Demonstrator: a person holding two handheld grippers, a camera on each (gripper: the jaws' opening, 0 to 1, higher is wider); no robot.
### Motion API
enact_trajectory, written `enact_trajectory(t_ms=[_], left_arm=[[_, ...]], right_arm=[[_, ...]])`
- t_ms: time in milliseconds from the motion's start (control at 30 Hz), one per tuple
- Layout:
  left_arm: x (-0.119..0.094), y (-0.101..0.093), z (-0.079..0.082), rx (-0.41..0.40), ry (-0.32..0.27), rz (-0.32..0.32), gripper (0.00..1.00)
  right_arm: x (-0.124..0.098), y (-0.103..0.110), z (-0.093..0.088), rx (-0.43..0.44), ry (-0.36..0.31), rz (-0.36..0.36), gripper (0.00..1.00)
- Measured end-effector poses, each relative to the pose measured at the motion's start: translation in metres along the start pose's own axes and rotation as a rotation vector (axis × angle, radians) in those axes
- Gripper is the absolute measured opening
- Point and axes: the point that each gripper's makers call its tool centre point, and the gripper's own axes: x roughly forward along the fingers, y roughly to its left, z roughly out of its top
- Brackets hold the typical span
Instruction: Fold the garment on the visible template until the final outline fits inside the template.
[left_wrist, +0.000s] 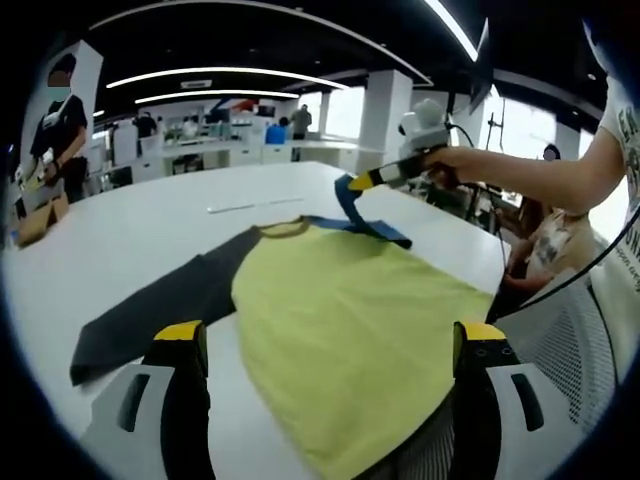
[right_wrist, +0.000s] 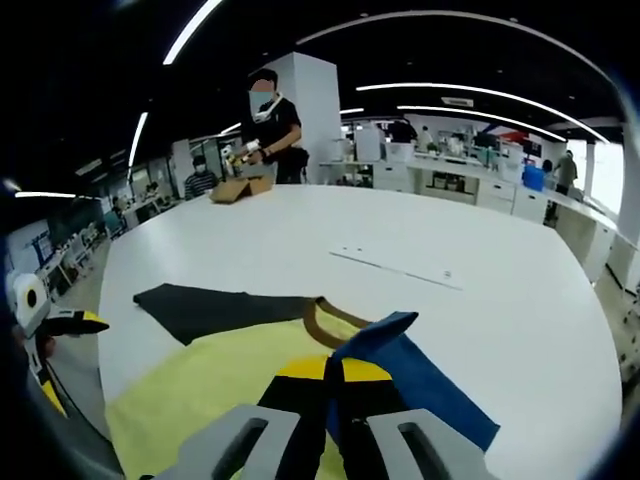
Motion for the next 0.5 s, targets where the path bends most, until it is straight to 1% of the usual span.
enact_trajectory(t_ms=[500], left_arm=[[0.000, 0.001, -0.003, -0.006, 0.005, 0.000, 0.99]], right_arm=[[0.020, 0.024, 0.005, -0.023, 0.020, 0.049, 0.00]])
